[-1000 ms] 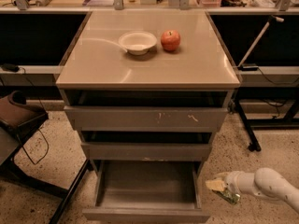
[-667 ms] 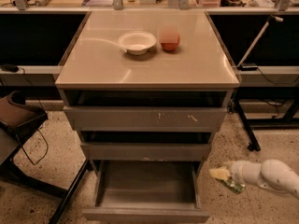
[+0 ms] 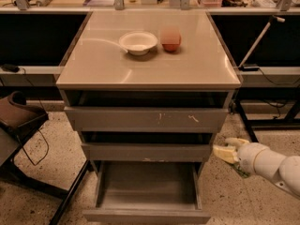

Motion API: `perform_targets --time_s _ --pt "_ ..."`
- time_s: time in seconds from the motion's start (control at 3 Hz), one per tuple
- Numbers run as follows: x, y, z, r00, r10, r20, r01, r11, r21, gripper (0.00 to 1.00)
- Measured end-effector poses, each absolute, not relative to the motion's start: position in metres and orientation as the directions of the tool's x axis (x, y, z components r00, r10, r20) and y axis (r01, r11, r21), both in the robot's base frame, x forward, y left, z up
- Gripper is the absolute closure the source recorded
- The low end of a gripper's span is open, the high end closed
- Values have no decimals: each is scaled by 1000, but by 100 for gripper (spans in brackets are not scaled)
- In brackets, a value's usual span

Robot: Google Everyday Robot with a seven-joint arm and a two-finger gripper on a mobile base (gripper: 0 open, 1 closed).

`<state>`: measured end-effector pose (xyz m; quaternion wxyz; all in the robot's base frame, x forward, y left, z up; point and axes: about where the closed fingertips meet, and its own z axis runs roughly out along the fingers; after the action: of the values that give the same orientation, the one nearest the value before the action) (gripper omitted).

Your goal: Pick green can from bottom drawer and place on counter

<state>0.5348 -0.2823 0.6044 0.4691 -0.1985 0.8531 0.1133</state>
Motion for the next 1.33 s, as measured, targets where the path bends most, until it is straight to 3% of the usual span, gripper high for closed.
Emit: perform_targets --time_s 0.33,0.67,1.0,1.33 --pt "525 -216 693 -400 -263 -878 -468 882 -51 100" --pt "525 -207 732 -356 -321 -878 -474 871 -126 100" --pt "530 -205 729 -366 -301 -881 -481 871 -97 100" --pt "569 -215 779 -339 -302 -891 -464 878 -120 100"
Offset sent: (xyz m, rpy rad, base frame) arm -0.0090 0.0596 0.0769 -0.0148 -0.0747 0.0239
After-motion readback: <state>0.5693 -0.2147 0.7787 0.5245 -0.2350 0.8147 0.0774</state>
